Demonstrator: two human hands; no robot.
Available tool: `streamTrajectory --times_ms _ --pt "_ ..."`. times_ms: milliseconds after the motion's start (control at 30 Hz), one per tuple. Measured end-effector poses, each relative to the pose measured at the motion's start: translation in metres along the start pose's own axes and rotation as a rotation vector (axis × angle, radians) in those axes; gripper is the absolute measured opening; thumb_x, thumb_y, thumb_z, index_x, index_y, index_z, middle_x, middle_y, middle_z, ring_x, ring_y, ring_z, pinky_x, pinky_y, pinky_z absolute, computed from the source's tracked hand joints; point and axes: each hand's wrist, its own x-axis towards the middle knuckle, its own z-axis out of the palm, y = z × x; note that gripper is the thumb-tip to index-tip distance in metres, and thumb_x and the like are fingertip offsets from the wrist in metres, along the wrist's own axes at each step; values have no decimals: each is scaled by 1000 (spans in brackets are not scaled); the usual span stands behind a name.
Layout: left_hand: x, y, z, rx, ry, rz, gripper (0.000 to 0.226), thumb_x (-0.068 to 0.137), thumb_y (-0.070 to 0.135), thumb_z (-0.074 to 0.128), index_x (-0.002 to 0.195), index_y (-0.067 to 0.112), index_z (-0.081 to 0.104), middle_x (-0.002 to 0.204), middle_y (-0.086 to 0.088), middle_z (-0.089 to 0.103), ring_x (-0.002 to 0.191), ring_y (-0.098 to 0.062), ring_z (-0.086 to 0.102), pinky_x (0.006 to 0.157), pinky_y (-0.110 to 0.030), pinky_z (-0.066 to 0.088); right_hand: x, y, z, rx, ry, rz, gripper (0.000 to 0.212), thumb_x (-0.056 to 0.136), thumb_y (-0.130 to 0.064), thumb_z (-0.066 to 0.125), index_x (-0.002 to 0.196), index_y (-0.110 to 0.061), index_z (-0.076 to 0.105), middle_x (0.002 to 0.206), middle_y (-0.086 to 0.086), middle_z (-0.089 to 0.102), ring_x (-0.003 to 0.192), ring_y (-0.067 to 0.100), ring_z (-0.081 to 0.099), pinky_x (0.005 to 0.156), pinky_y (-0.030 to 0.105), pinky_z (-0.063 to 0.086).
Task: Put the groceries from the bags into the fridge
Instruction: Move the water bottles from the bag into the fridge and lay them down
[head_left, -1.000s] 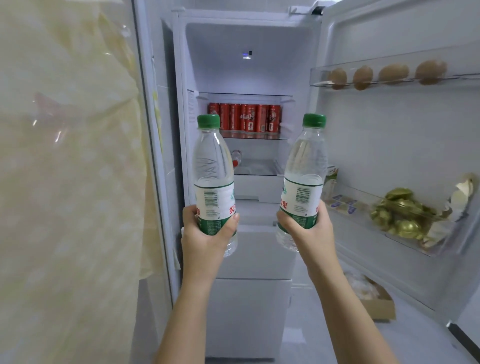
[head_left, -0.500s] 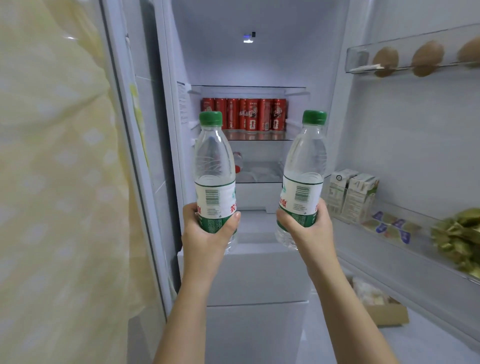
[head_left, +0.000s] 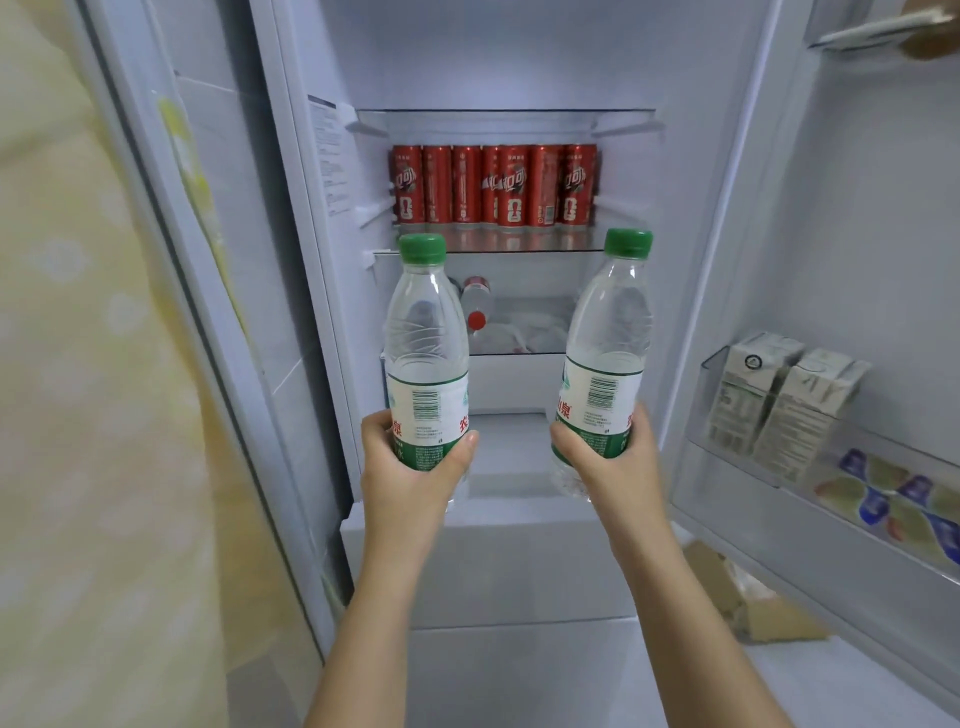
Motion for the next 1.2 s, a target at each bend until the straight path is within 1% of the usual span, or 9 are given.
streamTrajectory --times_ms 100,200,300,400,567,700,900,1067,1200 --pt "22 -13 17 14 23 -10 52 72 20 84 107 26 45 93 19 60 77 14 59 67 -15 45 30 16 6 2 -11 0 42 76 -11 79 107 -28 57 95 -10 70 86 7 67 70 19 52" --pt "49 -24 35 24 31 -31 51 73 21 83 108 26 47 94 18 61 76 14 59 60 -12 46 63 33 12 -7 -23 14 44 75 -14 80 109 -28 56 97 -11 70 89 9 68 77 28 55" --pt "76 -38 52 53 28 -50 44 73 23 83 102 30 51 94 18 64 76 12 59 56 -9 46 95 49 18 -4 -44 15 47 76 -12 80 112 -28 55 99 -13 70 90 4 67 77 25 54" --pt "98 -55 68 68 27 -78 41 72 20 83 96 35 53 93 18 66 78 9 62 61 -16 50 124 68 24 -3 -83 22 48 77 -11 80 112 -28 52 101 -14 67 89 -2 65 73 17 52" --pt "119 -95 85 75 57 -165 45 72 13 82 95 36 51 84 18 67 75 -1 64 68 -31 55 151 109 36 -34 -113 66 51 78 -6 77 116 -20 46 101 -8 64 81 -5 63 66 16 51" --pt "127 -122 92 81 78 -237 46 72 12 82 95 35 49 90 15 66 80 -1 64 58 -9 47 164 142 45 -83 -153 123 56 78 -7 78 119 -21 42 102 -9 61 82 -6 62 66 15 51" --pt "151 -160 101 154 44 -317 56 63 22 84 109 23 51 94 6 69 87 -18 68 69 -35 56 174 182 59 -139 -180 190 57 76 -4 79 120 -14 44 103 -3 63 90 10 64 67 13 50" --pt "167 -174 110 201 -43 -339 58 71 15 83 115 23 46 96 15 63 84 1 61 57 -8 44 179 204 67 -167 -172 235 59 76 -5 80 124 -11 45 109 0 65 95 7 65 75 15 53" --pt "171 -186 113 219 -84 -336 56 72 12 83 113 22 46 94 16 61 82 6 59 57 -5 45 180 215 70 -193 -153 254 58 75 -6 81 121 -13 47 106 -3 65 93 5 65 77 22 55"
